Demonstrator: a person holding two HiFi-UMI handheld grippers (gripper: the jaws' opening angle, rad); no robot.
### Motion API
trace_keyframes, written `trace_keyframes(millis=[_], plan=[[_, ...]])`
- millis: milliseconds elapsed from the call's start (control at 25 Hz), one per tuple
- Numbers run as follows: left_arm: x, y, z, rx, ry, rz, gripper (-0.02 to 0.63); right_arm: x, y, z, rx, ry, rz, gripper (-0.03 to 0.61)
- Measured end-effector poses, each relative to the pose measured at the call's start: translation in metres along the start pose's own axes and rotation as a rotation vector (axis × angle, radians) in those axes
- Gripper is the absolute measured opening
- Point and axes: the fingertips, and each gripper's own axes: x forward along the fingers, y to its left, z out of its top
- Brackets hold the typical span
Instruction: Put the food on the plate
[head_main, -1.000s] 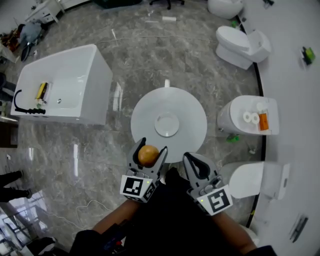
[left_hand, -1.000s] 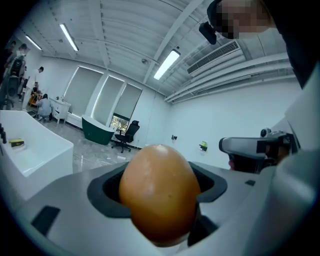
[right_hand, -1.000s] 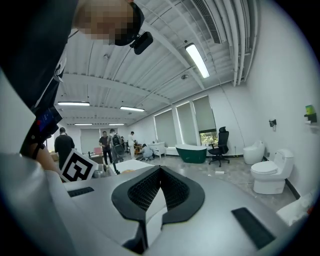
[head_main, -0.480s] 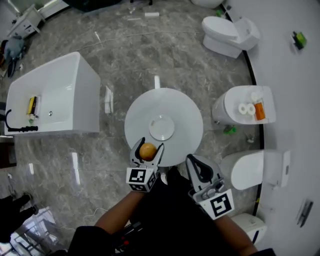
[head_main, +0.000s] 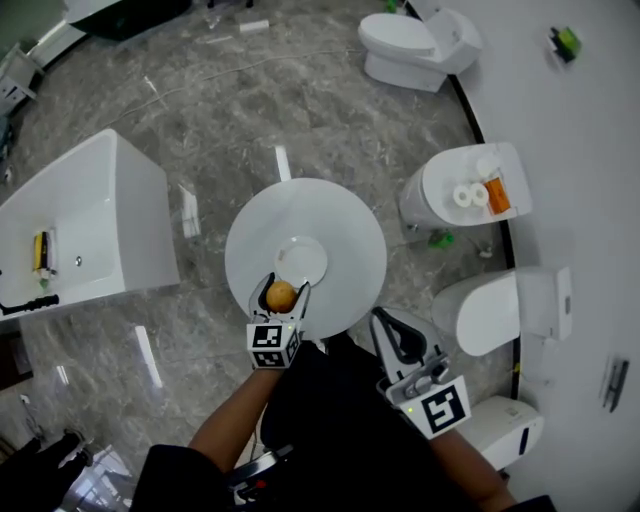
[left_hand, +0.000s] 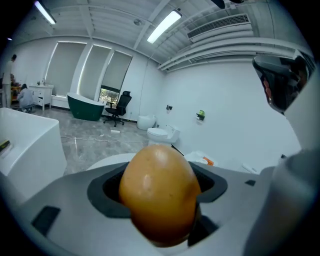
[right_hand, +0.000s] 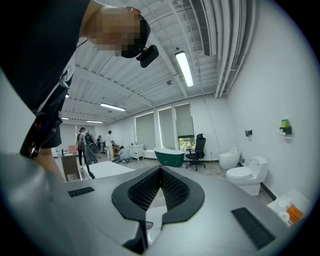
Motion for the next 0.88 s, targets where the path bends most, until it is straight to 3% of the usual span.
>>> trace_keyframes(millis=[200,480,560,720,880], plan=[[0.028,0.01,-0.03,0.004,0.087,-0.024,0.324,-0.003,-0.015,-0.001,-0.001,0.016,-0.044,0.006],[0.057,0.026,-0.043,-0.018,0.125,-0.039,0.324,0.005,-0.012,-0.019,0.046,0.07,-0.034,0.006],[0.065,0.03,-0.047,-0.015,0.14,-0.046,0.324,0.01,-0.011,-0.026,0.025,0.085,-0.027,0.006],[0.078,0.034,-0.063,-0.091,0.194,-0.058,0.324,0.023,-0.003,-0.042,0.041,0.096,0.005,0.006],[0.092,0.031,-0.074,-0.055,0.226,-0.082,0.324,0.037,0.012,-0.056,0.048,0.119,0.059,0.006]])
